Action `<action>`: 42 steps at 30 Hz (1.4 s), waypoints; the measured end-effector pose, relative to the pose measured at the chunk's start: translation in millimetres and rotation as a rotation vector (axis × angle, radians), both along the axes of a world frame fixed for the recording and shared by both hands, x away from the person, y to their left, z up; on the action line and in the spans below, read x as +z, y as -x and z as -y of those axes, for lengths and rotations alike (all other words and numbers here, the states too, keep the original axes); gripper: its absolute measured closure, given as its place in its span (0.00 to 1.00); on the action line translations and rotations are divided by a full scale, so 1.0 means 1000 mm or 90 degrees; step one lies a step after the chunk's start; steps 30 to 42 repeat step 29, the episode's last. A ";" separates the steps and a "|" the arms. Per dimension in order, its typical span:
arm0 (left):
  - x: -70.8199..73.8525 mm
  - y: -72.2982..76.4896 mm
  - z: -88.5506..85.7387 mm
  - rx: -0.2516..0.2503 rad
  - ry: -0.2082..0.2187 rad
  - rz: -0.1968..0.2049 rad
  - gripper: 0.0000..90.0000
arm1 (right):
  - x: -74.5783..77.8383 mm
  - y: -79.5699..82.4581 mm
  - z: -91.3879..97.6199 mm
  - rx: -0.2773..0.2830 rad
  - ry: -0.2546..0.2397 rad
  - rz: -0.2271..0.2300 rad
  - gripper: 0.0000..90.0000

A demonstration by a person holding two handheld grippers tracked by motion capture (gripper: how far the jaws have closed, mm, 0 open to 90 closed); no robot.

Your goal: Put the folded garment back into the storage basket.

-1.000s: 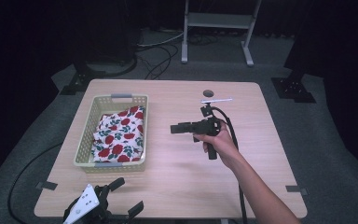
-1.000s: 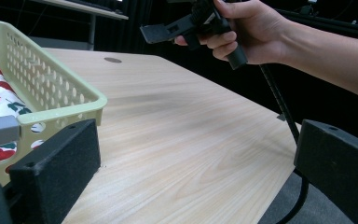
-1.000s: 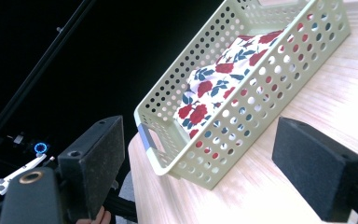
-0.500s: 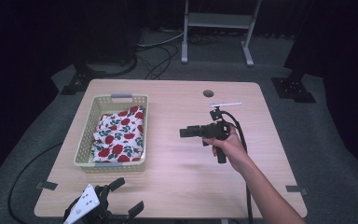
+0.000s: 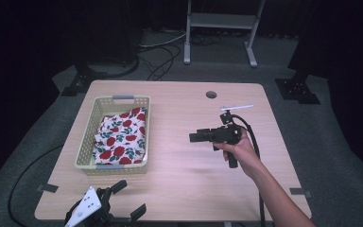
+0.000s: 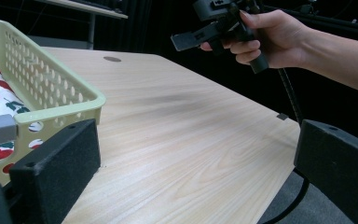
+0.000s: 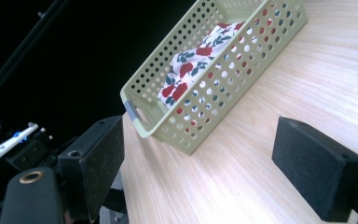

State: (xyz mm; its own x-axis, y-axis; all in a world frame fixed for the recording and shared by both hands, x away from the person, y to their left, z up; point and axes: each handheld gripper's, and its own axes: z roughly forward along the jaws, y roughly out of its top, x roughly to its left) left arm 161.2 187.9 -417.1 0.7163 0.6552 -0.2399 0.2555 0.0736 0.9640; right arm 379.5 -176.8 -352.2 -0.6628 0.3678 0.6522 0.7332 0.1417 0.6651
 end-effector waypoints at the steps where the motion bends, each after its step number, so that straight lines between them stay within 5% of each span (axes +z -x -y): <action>1: 0.000 0.000 0.000 0.000 -0.001 0.001 0.00 | 0.000 0.001 0.001 0.002 0.003 0.001 0.18; 13: 0.000 0.000 0.000 -0.001 -0.003 0.001 0.00 | -0.014 0.015 0.022 -0.013 0.002 -0.007 0.18; 27: 0.000 0.001 0.001 -0.001 -0.002 0.003 0.00 | -0.053 0.047 0.049 -0.053 -0.001 -0.028 0.18; 42: 0.001 0.001 0.001 -0.002 -0.003 0.004 0.00 | -0.053 0.054 0.053 -0.050 0.001 -0.022 0.18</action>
